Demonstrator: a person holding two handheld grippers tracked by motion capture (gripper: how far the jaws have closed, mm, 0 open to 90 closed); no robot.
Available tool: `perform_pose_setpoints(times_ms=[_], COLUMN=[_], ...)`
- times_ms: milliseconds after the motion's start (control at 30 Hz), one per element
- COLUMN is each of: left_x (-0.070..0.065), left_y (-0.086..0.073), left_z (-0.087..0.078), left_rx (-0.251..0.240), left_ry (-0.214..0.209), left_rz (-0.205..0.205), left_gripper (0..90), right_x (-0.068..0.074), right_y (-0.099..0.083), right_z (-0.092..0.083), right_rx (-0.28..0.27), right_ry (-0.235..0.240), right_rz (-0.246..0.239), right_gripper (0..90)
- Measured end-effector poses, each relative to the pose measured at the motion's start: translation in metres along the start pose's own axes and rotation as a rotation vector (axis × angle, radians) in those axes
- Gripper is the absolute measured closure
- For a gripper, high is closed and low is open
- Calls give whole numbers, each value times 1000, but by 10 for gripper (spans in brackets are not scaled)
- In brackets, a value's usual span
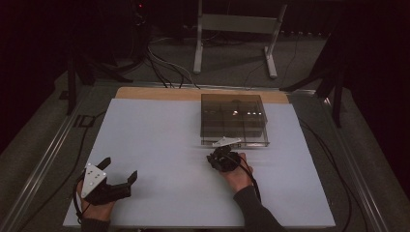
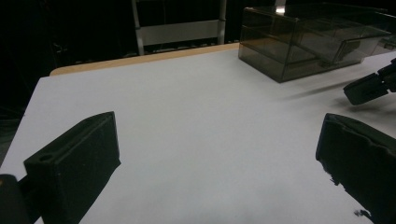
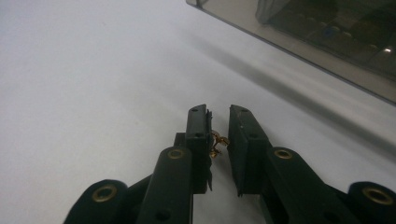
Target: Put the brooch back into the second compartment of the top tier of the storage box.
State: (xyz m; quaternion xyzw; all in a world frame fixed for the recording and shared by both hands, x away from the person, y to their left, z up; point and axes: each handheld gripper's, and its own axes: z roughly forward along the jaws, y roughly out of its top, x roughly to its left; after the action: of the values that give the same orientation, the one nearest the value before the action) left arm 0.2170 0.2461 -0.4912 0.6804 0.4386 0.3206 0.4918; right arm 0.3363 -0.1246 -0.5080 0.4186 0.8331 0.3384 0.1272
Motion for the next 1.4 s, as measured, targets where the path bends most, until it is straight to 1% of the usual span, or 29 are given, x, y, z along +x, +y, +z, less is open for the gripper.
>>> perform_pose_setpoints(times_ms=[233, 567, 667, 1167, 1400], left_x=[0, 0, 1, 0, 0], left_y=[0, 0, 0, -1, -1], left_z=[0, 0, 0, 0, 1], left_rx=[0, -1, -1, 1, 4], left_ry=[1, 2, 1, 2, 0], left_rz=[-5, -8, -6, -6, -5], left_gripper=[3, 3, 3, 3, 3], right_x=[1, 4, 4, 5, 8], right_y=[1, 6, 8, 17, 23], right_z=[-5, -12, -16, -33, -43], right_rx=[0, -6, 0, -15, -32], right_ry=[19, 49, 70, 95, 105], right_rz=[-4, -24, -26, -23, -34], right_gripper=[797, 796, 795, 795, 794])
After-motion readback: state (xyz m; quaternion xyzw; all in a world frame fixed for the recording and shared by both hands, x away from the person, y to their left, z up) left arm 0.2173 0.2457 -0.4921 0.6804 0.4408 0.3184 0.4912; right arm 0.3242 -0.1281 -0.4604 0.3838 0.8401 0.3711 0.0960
